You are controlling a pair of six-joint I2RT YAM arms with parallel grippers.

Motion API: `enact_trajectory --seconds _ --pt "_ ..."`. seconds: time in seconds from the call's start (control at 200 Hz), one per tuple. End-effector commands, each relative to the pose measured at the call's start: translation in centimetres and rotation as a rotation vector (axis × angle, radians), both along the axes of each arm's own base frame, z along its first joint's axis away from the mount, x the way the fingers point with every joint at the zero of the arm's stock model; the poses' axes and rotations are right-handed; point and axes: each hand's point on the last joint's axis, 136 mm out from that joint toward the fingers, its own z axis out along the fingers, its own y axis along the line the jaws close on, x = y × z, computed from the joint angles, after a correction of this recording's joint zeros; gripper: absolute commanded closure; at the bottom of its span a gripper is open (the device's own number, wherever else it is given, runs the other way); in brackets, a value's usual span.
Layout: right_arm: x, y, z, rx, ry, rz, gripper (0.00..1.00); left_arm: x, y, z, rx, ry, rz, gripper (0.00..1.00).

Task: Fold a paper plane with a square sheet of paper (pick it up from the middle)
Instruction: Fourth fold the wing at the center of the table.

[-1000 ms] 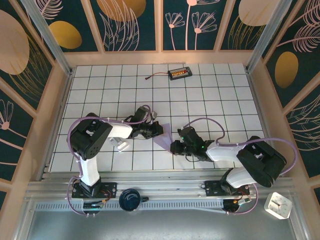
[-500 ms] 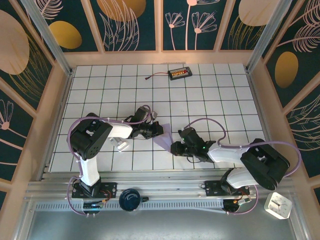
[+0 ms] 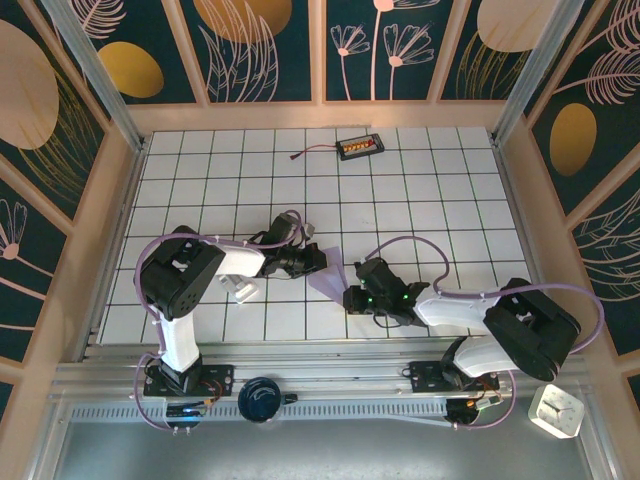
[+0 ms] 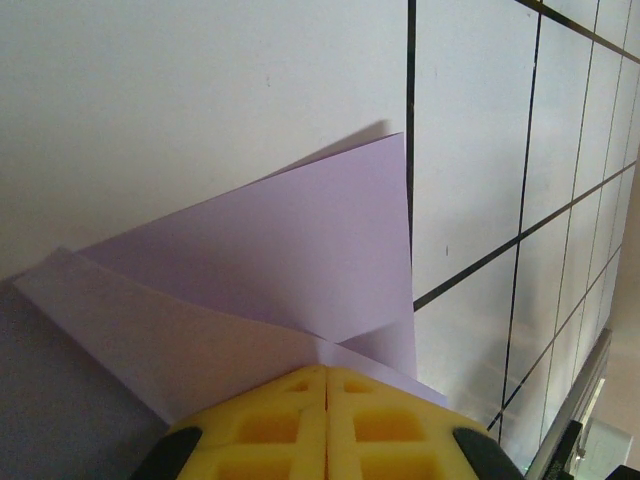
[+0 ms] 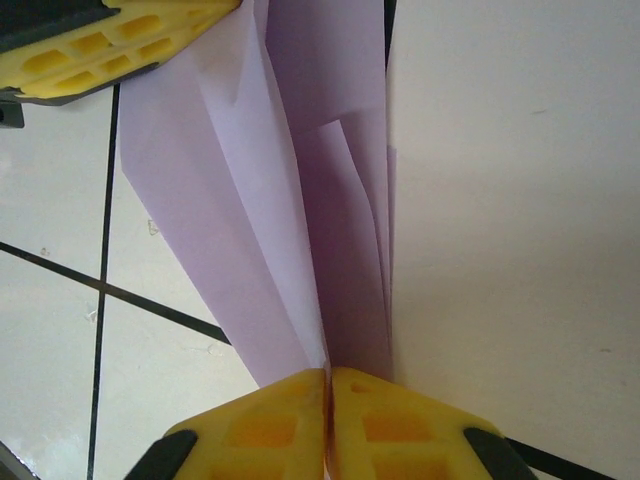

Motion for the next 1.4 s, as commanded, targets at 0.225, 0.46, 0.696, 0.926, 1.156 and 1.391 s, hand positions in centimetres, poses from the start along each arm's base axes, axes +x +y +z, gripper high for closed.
enact_trajectory --seconds 0.225,0.46,0.696,0.926,1.156,1.391 --pt "-0.2 -0.6 0.3 0.162 0.079 -0.034 0.95 -0.5 0.8 -1.5 0.035 0.022 -0.011 0.94" --pt "-0.5 -1.0 0.1 0.236 0.136 -0.064 0.96 -0.4 0.8 -1.7 0.039 0.024 -0.01 0.94" --pt "-0.2 -1.3 0.3 0.221 0.121 -0.063 0.91 -0.5 0.9 -1.7 0.042 0.024 -0.01 0.94" --pt "0.0 -1.7 0.5 0.177 0.087 -0.049 0.84 -0.5 0.9 -1.8 0.043 0.025 -0.011 0.95" --pt "-0.4 -1.8 0.5 0.126 0.052 -0.014 0.82 -0.5 0.8 -1.8 0.041 0.025 -0.011 0.95" --pt "-0.3 -1.9 0.1 0.066 0.035 0.002 0.84 -0.5 0.9 -1.9 0.042 0.028 -0.013 0.95"
